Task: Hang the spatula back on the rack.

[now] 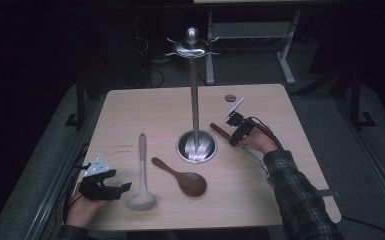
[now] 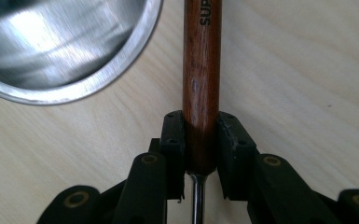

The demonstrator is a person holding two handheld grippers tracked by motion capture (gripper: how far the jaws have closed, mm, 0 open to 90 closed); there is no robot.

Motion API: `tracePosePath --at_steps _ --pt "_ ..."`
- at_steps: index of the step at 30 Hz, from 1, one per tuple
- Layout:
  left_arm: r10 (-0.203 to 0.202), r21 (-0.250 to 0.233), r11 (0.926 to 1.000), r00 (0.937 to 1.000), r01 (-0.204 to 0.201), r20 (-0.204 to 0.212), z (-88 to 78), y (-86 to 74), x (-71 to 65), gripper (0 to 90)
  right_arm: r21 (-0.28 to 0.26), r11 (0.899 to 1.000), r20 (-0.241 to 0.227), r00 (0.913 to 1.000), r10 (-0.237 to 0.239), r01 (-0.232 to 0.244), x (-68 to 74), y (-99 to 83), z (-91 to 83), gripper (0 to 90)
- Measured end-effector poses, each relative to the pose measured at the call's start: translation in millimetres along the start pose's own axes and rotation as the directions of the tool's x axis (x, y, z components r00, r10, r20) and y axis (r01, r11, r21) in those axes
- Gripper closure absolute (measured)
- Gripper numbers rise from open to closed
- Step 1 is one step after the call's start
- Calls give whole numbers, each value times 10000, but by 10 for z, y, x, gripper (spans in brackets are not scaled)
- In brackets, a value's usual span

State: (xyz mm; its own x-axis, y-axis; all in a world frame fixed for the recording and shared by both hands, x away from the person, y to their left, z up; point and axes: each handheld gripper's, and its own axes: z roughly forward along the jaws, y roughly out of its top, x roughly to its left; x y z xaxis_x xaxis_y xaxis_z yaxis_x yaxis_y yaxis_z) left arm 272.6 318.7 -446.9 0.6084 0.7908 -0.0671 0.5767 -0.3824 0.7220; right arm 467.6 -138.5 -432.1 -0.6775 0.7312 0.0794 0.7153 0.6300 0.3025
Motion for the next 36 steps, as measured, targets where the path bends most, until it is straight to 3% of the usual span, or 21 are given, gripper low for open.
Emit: tracePosePath --at_steps 5,8,10,12,17,18,19,20,21,24,25,27,28,29,30,31,32,34,36 --pt "24 23 10000 10000 -24 -13 -2 0 -2 182 -822 9965 -273 9996 107 -129 -29 -40 -174 737" --pt "25 30 10000 10000 -25 -19 -2 0 -2 182 -1438 9894 -389 9992 119 -174 -37 -88 -295 737" --pt "51 41 10000 10000 -50 -20 0 0 0 182 -2014 9792 -450 9989 164 -252 -59 -155 -414 737" --pt "59 46 10000 10000 -59 -30 -1 0 0 182 -2131 9764 -470 9986 252 -346 -61 -172 -440 737" --pt "12 31 10000 10000 -12 -86 -5 -6 14 182 -3133 9484 -509 9981 344 -486 -69 -326 -620 737" --pt "12 31 10000 10000 -12 -86 -5 -6 14 182 -3133 9484 -509 9981 344 -486 -69 -326 -620 737" --pt "4 30 10000 10000 -4 -92 -6 -6 11 182 -3562 9327 -550 9977 400 -570 -53 -377 -689 737" --pt "4 30 10000 10000 -4 -92 -6 -6 11 181 -3562 9327 -550 9977 400 -570 -53 -377 -689 737" --pt "7 46 10000 10000 -7 -88 -6 -6 7 182 -3933 9170 -595 9972 461 -659 -38 -425 -756 737" --pt "-19 60 10000 10000 20 -88 -4 -7 8 181 -4420 8944 -613 9971 454 -679 -23 -483 -841 737" --pt "-19 60 10000 10000 20 -88 -4 -7 8 182 -4420 8944 -613 9971 454 -679 -23 -483 -841 737" --pt "-8 64 10000 9999 9 -118 -8 -10 11 182 -4735 8787 -547 9977 396 -609 -5 -520 -908 737" --pt "-20 67 10000 9999 21 -121 -9 -11 12 182 -4921 8681 -538 9976 445 -653 10 -546 -953 737" --pt "-28 73 10000 9999 29 -127 -9 -12 14 182 -5288 8470 -473 9983 350 -547 26 -576 -1013 737" --pt "-16 82 10000 9999 17 -129 -9 -12 15 182 -5288 8470 -473 9983 350 -547 26 -576 -1013 737" --pt "-1 90 10000 9999 2 -133 -13 -13 15 182 -5574 8290 -406 9988 266 -448 49 -614 -1051 737" --pt "-1 90 10000 9999 2 -133 -13 -13 15 182 -5574 8290 -406 9988 266 -448 49 -614 -1051 737" --pt "-1 19 10000 9999 1 -132 -14 -16 13 182 -5933 8042 -415 9991 131 -352 62 -665 -1072 737" --pt "2 20 10000 9999 -2 -135 -17 -19 14 182 -6172 7858 -471 9988 151 -410 67 -709 -1103 737"
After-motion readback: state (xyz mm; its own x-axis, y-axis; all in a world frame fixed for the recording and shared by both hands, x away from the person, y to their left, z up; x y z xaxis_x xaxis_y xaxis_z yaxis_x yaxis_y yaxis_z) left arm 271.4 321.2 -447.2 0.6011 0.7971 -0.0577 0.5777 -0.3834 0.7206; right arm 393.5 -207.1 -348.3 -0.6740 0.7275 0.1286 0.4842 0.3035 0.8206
